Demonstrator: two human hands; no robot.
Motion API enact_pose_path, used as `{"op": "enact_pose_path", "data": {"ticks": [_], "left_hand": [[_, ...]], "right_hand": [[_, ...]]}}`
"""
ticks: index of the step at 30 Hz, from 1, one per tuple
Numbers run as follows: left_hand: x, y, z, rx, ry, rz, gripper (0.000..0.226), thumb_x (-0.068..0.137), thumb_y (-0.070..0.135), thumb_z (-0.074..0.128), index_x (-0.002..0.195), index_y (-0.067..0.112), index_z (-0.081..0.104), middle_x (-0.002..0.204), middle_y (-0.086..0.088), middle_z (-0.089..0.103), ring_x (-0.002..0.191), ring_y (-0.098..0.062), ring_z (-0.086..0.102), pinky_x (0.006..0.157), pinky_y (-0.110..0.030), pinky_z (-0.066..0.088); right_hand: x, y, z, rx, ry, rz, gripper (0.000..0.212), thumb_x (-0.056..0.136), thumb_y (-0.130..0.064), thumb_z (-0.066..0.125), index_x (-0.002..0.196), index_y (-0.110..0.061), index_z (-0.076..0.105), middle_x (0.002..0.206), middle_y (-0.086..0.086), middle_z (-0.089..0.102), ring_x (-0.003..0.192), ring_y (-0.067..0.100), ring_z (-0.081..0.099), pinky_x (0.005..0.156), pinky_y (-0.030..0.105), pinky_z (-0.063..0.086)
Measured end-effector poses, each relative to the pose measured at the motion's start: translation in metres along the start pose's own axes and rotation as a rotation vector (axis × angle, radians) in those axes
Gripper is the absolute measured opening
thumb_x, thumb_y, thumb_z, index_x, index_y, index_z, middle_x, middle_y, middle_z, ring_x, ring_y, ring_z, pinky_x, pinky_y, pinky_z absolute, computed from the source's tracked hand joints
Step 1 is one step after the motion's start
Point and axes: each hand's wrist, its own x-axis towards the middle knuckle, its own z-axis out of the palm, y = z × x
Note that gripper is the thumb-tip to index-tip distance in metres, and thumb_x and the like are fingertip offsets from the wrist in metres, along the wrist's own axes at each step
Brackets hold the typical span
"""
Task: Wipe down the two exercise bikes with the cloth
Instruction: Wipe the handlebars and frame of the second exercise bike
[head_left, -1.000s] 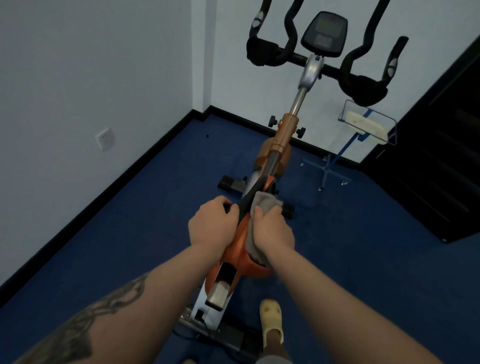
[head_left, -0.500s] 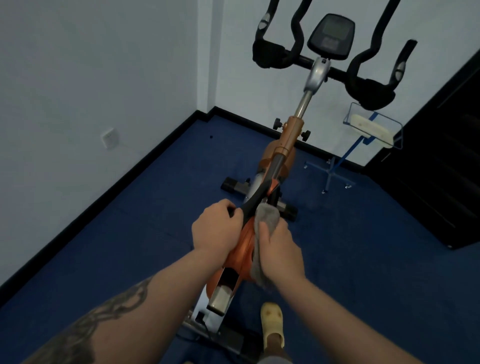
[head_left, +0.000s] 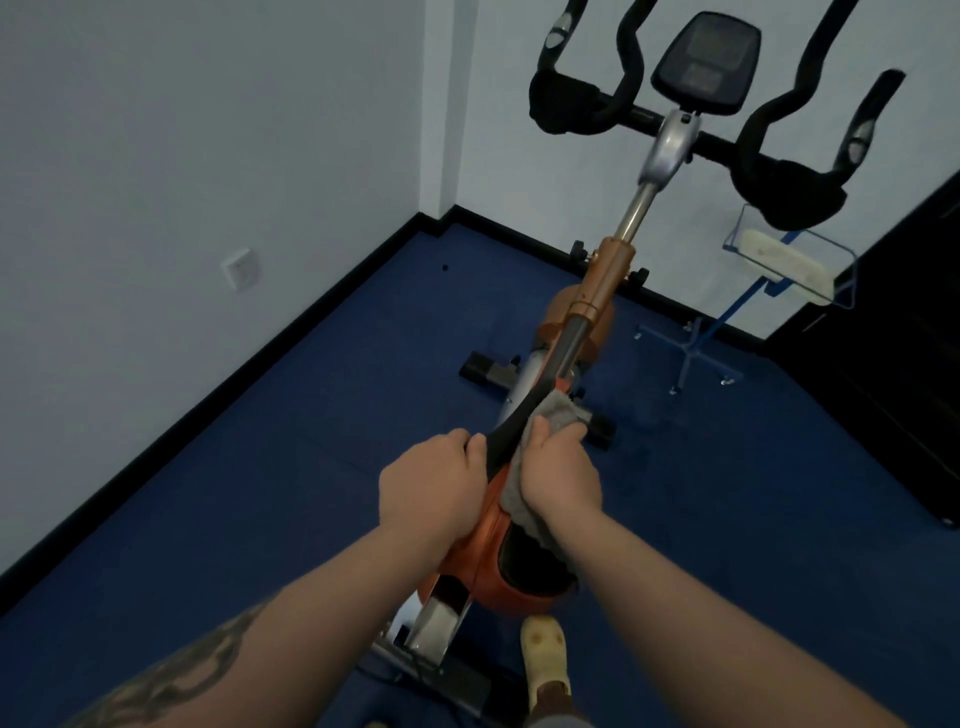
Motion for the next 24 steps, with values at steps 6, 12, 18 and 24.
{"op": "enact_pose_path", "data": {"ticks": [6,12,18,24], "left_hand": [[-0.001,0.0,-0.001,-0.026,0.019,-0.054,0.04,0.1,0.05,0.028,0.093,0.031,0.062,0.076,0.012,0.057,0.066,-0.004,0.046,0.053,-0.024,0.027],[-0.005,0.002,-0.005,-0.088,0.019,-0.151,0.038,0.099,0.052,0.031,0.095,0.033,0.064,0.091,0.014,0.065,0.087,-0.008,0.058,0.074,-0.032,0.045],[-0.008,0.003,-0.004,-0.154,0.132,-0.286,0.031,0.098,0.041,0.039,0.081,0.029,0.062,0.079,0.012,0.062,0.075,-0.006,0.056,0.066,-0.032,0.044],[-0.01,0.006,-0.001,-0.138,0.272,-0.427,0.025,0.095,0.035,0.044,0.078,0.031,0.062,0.078,0.015,0.061,0.069,0.0,0.053,0.054,-0.022,0.035]], "right_hand": [[0.047,-0.008,0.005,0.067,0.15,-0.056,0.046,0.102,-0.048,0.018,0.122,-0.011,0.037,0.111,0.013,0.059,0.084,0.028,0.056,0.062,0.033,0.035],[0.081,-0.024,-0.018,-0.241,-0.004,-0.369,0.04,0.102,-0.033,0.02,0.112,-0.012,0.053,0.116,0.012,0.058,0.103,0.031,0.056,0.081,0.038,0.043],[0.04,-0.001,-0.025,-0.501,-0.19,-1.229,0.037,0.097,-0.041,0.028,0.098,-0.024,0.061,0.101,-0.003,0.064,0.103,0.022,0.052,0.107,0.043,0.024],[0.096,-0.013,-0.052,-0.586,-0.157,-1.073,0.032,0.104,-0.03,0.03,0.105,-0.014,0.057,0.106,0.006,0.061,0.101,0.029,0.054,0.083,0.04,0.04]]}}
